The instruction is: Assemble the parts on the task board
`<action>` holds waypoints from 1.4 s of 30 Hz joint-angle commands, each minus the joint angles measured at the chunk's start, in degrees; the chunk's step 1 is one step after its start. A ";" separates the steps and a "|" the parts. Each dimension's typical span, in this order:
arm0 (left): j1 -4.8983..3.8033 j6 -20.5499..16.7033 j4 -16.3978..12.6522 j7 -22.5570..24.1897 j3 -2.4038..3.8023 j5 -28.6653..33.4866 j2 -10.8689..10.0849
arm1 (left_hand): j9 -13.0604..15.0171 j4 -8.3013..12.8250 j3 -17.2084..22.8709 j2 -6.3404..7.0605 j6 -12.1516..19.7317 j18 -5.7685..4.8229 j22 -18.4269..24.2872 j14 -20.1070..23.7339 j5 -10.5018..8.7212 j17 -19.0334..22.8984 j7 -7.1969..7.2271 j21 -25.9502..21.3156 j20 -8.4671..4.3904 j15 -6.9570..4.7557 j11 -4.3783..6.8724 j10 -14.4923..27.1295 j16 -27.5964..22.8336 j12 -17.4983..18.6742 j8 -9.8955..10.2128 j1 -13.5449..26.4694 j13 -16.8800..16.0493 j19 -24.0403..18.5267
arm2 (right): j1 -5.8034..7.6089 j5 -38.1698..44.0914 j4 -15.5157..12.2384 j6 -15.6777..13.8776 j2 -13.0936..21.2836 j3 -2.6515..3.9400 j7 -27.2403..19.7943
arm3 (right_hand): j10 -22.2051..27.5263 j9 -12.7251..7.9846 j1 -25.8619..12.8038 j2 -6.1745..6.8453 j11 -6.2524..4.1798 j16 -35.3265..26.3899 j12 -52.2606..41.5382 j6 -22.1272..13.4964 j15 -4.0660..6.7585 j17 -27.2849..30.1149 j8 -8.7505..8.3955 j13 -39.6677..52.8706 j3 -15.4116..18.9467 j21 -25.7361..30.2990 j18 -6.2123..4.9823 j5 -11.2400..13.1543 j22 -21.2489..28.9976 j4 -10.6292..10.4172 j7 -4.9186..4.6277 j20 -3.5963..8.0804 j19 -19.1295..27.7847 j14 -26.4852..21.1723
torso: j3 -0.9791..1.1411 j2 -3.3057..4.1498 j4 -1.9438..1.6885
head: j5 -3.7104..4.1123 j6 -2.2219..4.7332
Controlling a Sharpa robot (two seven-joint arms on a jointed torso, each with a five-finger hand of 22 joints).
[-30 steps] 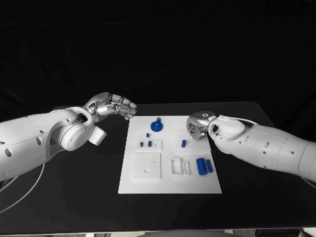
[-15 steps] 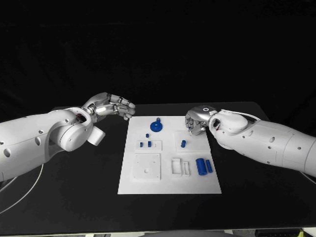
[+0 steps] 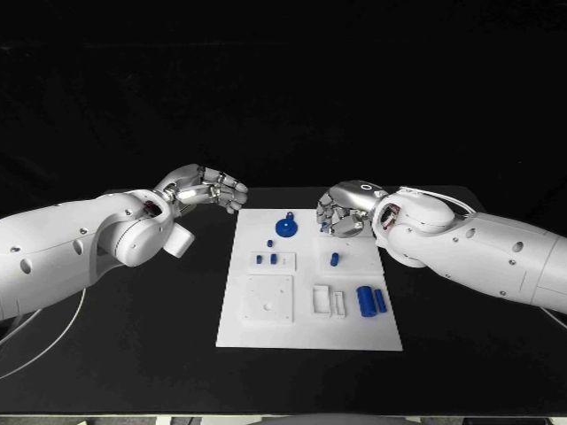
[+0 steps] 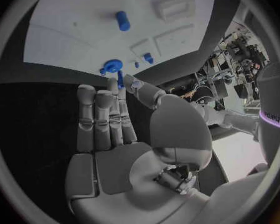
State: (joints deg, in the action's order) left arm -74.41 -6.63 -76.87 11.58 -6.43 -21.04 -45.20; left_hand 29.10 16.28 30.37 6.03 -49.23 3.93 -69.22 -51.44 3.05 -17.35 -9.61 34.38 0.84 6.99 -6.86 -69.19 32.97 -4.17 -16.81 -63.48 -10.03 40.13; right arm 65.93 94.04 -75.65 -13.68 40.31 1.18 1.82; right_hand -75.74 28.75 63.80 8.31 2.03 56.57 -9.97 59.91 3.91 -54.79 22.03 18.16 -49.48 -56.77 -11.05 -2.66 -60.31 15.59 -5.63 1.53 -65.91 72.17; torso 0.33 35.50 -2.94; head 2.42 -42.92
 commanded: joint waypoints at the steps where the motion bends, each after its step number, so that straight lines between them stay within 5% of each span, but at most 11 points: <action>1: -0.05 -0.10 0.10 0.90 0.03 1.01 0.26 | -0.06 -0.03 -0.29 -0.20 0.25 0.65 -0.09 -0.39 0.01 -0.11 -0.01 -0.28 0.37 -0.03 0.01 0.25 -0.34 0.22 -0.21 0.02 0.07 -0.03 | -0.03 -2.71 -1.24 0.58 -1.17 0.00 -1.43 | 0.24 0.15 0.29 -0.22 0.04 -0.05 0.16 -0.03 0.31 -0.12 0.09 0.10 -0.19 -0.40 -3.95 -0.15 -0.12 0.10 -0.14 0.40 0.00 -0.06 | -0.01 -0.13 0.01 | -1.14 -0.06; 7: -0.05 -1.02 -0.02 1.15 0.03 1.35 0.45 | -0.06 -0.03 -0.28 -0.20 0.24 0.65 -0.10 -0.41 0.00 -0.14 -0.01 -0.30 0.38 -0.03 0.01 0.25 -0.38 0.21 -0.23 -0.01 0.08 -0.04 | -0.18 1.34 -2.35 1.30 -3.82 -0.36 -0.73 | 0.29 0.23 0.24 -0.37 0.07 -0.13 0.25 -0.12 0.28 -0.19 0.05 0.15 -0.09 -0.44 -3.95 -0.15 -0.18 0.17 -0.18 0.46 0.09 -0.09 | -0.16 -0.09 0.06 | -2.83 -0.18; 14: -0.06 -1.74 -0.35 1.20 0.03 1.45 0.58 | -0.06 -0.07 -0.25 -0.27 0.21 0.65 -0.12 -0.45 0.01 -0.20 0.00 -0.34 0.38 -0.03 0.02 0.23 -0.46 0.18 -0.28 -0.07 0.08 -0.02 | -0.76 5.75 -2.03 1.46 -6.27 -3.95 0.29 | 0.28 0.30 0.25 -0.39 0.07 -0.16 0.29 -0.15 0.28 -0.25 0.05 0.19 -0.02 -0.48 -3.95 -0.14 -0.24 0.29 -0.18 0.51 0.14 -0.08 | -0.16 -0.04 0.03 | -3.80 -0.37; 21: -0.08 -1.63 -0.58 1.22 0.03 1.48 0.77 | -0.07 -0.08 -0.23 -0.29 0.19 0.65 -0.14 -0.48 0.01 -0.25 0.02 -0.37 0.38 -0.03 0.03 0.21 -0.52 0.15 -0.33 -0.11 0.08 0.00 | -2.59 8.09 -1.79 1.57 -8.33 -6.00 0.94 | 0.26 0.36 0.30 -0.38 0.06 -0.18 0.32 -0.16 0.29 -0.30 0.06 0.23 -0.01 -0.52 -3.95 -0.13 -0.28 0.37 -0.16 0.54 0.17 -0.07 | -0.09 0.03 -0.04 | -4.58 -0.95; 29: -0.07 -1.43 -0.58 1.21 0.02 1.49 1.10 | -0.07 -0.09 -0.22 -0.31 0.19 0.65 -0.15 -0.50 0.02 -0.28 0.02 -0.38 0.39 -0.03 0.03 0.21 -0.56 0.14 -0.35 -0.11 0.09 0.01 | -3.88 9.97 -0.93 1.30 -9.84 -6.53 1.66 | 0.25 0.40 0.32 -0.40 0.05 -0.20 0.34 -0.16 0.30 -0.33 0.07 0.26 -0.02 -0.54 -3.95 -0.13 -0.30 0.40 -0.16 0.55 0.18 -0.06 | -0.01 0.06 -0.03 | -5.62 -1.74; 42: -0.07 -1.25 -0.69 1.18 0.02 1.49 1.24 | -0.09 -0.11 -0.22 -0.32 0.21 0.64 -0.17 -0.51 0.02 -0.34 0.01 -0.42 0.39 -0.02 0.03 0.23 -0.65 0.14 -0.37 -0.13 0.10 0.01 | -4.92 10.86 0.72 1.53 -11.07 -7.11 1.98 | 0.24 0.48 0.37 -0.44 0.05 -0.24 0.39 -0.18 0.31 -0.39 0.07 0.31 -0.06 -0.62 -3.95 -0.13 -0.36 0.44 -0.16 0.58 0.15 -0.02 | 0.01 0.04 0.04 | -6.29 -2.44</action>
State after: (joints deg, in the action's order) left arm -74.44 -8.07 -77.44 11.85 -6.45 -19.92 -44.11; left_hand 29.07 16.28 30.37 6.03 -49.23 3.99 -69.38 -51.44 3.05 -17.63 -9.61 34.15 0.85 6.99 -6.86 -69.20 32.60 -4.17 -16.81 -63.48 -9.99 40.13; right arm 61.03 103.46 -75.17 -12.45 29.30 -5.94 3.19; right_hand -75.62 29.18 63.97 8.14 1.94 56.52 -9.68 59.62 4.00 -55.12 21.74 18.35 -49.47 -57.03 -11.02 -2.60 -60.62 15.62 -5.71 1.75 -65.70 72.07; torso 0.32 35.54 -2.94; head -3.74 -45.22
